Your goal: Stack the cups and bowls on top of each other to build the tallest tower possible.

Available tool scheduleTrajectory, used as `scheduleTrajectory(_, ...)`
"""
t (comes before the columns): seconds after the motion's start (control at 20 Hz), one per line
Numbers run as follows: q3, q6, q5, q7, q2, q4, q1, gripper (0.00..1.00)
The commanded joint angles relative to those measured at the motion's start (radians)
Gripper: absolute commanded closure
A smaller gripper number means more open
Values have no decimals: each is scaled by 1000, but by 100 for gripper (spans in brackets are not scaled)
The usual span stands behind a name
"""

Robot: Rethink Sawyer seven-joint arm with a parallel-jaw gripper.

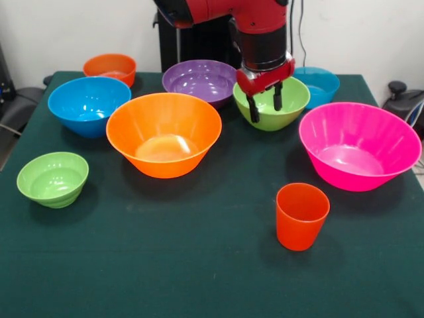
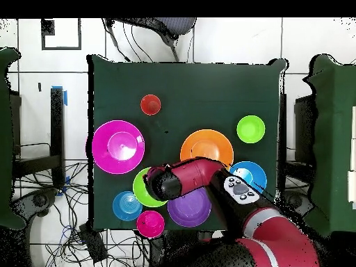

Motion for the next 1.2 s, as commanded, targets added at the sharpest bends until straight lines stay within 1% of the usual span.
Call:
scheduleTrajectory(0.05,-25,74,-95,-43,36,-55,35,0)
scheduleTrajectory(0.1,-27,68,-99,-38,36,-57,35,0)
scheduleTrajectory(0.15,-26,65,-105,-34,36,-58,36,100)
scheduleTrajectory(0.25,-62,33,-106,22,25,-66,66,100)
scheduleTrajectory(0.35,-70,20,-120,26,22,-65,69,100)
scheduleTrajectory(0.45,-52,-8,-156,-8,14,-63,64,100)
scheduleTrajectory(0.5,-58,-3,-148,3,15,-62,68,100)
scheduleTrajectory(0.9,-64,-9,-194,-16,-3,-58,81,100)
scheduleTrajectory(1.0,-73,-19,-215,-14,-25,-55,94,100)
scheduleTrajectory(1.2,-95,-70,-261,15,-103,-39,126,100)
